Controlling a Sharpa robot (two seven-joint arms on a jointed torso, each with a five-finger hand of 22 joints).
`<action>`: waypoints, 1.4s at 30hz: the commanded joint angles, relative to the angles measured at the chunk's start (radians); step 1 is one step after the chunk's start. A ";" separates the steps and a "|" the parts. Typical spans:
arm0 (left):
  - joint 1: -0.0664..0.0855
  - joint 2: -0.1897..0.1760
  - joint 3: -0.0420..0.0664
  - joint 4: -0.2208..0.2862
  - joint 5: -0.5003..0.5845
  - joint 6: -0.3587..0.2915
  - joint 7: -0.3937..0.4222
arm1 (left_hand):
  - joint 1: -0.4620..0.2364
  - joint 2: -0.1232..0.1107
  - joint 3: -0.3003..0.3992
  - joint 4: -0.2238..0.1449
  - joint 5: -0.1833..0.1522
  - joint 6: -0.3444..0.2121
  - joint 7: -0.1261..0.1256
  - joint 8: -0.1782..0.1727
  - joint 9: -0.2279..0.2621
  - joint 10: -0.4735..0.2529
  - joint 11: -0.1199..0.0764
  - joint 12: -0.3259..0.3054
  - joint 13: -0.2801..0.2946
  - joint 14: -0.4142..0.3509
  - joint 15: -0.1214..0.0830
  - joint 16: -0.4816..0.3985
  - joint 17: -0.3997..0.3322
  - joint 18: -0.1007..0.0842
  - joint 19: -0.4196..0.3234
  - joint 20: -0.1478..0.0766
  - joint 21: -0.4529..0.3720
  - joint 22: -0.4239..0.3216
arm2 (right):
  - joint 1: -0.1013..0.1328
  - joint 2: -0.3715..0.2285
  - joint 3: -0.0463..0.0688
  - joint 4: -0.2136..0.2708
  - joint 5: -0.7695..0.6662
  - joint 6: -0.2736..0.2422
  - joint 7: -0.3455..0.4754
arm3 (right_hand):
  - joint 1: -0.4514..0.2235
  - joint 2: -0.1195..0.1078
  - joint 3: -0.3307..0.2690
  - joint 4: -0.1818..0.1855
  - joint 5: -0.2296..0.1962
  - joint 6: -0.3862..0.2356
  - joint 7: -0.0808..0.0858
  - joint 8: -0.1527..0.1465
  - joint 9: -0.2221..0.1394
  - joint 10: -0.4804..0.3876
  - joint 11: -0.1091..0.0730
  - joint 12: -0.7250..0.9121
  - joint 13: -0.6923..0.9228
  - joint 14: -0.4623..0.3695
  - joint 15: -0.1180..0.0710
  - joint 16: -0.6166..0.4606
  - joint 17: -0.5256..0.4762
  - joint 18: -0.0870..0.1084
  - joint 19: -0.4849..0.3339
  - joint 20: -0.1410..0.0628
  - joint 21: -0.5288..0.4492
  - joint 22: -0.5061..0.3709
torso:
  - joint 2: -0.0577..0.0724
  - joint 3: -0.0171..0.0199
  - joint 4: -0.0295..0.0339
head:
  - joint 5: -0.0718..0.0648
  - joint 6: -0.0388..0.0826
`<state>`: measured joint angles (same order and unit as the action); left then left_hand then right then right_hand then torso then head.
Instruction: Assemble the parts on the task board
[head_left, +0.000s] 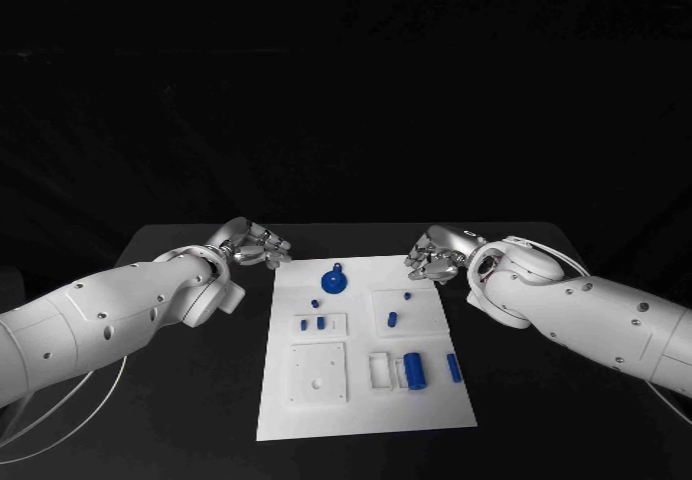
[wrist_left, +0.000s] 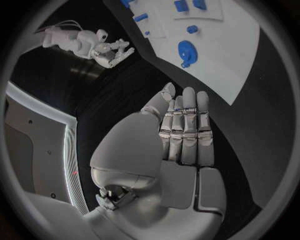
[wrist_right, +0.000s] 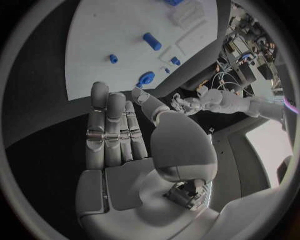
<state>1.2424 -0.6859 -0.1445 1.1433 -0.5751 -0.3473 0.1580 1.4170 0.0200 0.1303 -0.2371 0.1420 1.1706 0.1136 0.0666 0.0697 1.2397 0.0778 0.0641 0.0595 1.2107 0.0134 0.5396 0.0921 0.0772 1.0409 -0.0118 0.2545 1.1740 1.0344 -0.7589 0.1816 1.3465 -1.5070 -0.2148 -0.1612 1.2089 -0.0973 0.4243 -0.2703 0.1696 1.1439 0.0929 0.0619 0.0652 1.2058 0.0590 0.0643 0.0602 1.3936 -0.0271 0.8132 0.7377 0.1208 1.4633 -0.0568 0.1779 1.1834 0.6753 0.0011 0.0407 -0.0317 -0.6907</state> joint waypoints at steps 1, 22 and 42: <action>0.009 -0.018 0.001 0.037 0.191 0.009 0.065 | -0.003 0.004 0.006 -0.006 0.004 -0.012 0.002 -0.004 -0.003 -0.025 0.008 -0.004 -0.002 0.004 0.011 -0.092 -0.024 -0.003 -0.014 0.012 -0.029 -0.013 | 0.000 0.013 -0.005 -0.005 -0.205 0.050 -0.060 | 0.003 -0.013 0.011 0.001 -0.003 -0.003 -0.002 0.001 -0.001 -0.008 0.002 -0.004 -0.001 0.005 -0.003 0.004 -0.002 0.004 0.032 0.005 0.002 0.001 | 0.000 0.0004 0.0025 | 0.002 0.001; 0.030 -0.084 0.000 0.169 0.271 0.007 0.111 | -0.007 0.006 0.012 -0.021 0.007 -0.017 0.007 -0.003 -0.004 -0.039 0.017 -0.004 -0.002 0.123 0.030 -0.449 0.007 0.005 0.003 0.034 -0.156 -0.008 | 0.000 0.078 -0.074 -0.045 -0.295 0.100 -0.087 | 0.007 -0.047 0.091 0.003 0.025 -0.002 0.010 0.001 -0.001 -0.006 0.011 -0.004 -0.001 0.003 0.009 0.017 -0.006 0.018 0.031 0.016 0.013 0.021 | 0.002 -0.0005 0.0000 | 0.012 -0.004; 0.031 -0.085 0.000 0.175 0.298 0.015 0.112 | -0.011 0.009 0.008 -0.021 0.006 -0.014 0.006 -0.003 -0.004 -0.035 0.016 -0.004 -0.002 0.126 0.030 -0.456 0.016 0.006 0.017 0.034 -0.184 0.008 | -0.024 0.119 -0.111 -0.106 -0.334 0.028 -0.112 | 0.012 -0.050 0.146 0.010 -0.028 0.004 0.015 0.001 -0.001 0.003 0.011 -0.004 -0.001 0.010 0.009 0.024 -0.009 0.020 0.035 0.016 0.022 0.034 | 0.002 -0.0001 -0.0003 | 0.014 -0.011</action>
<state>1.2712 -0.7710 -0.1453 1.3159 -0.2957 -0.3432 0.2543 1.4130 0.0238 0.1414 -0.2537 0.1459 1.1556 0.1212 0.0666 0.0669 1.2039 0.0914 0.0640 0.0589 1.3311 0.0410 0.0872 0.1063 0.0773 1.0511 0.0218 0.0752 1.1805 1.0194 -0.6412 0.0747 1.2465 -1.8147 -0.1823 -0.2557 1.2203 -0.1413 0.5637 -0.2605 0.1441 1.1452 0.1044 0.0618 0.0655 1.2045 0.0679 0.0652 0.0547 1.4012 -0.0200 0.8307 0.7294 0.1224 1.4668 -0.0461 0.1971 1.2166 0.6781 0.0012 0.0414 -0.0171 -0.6986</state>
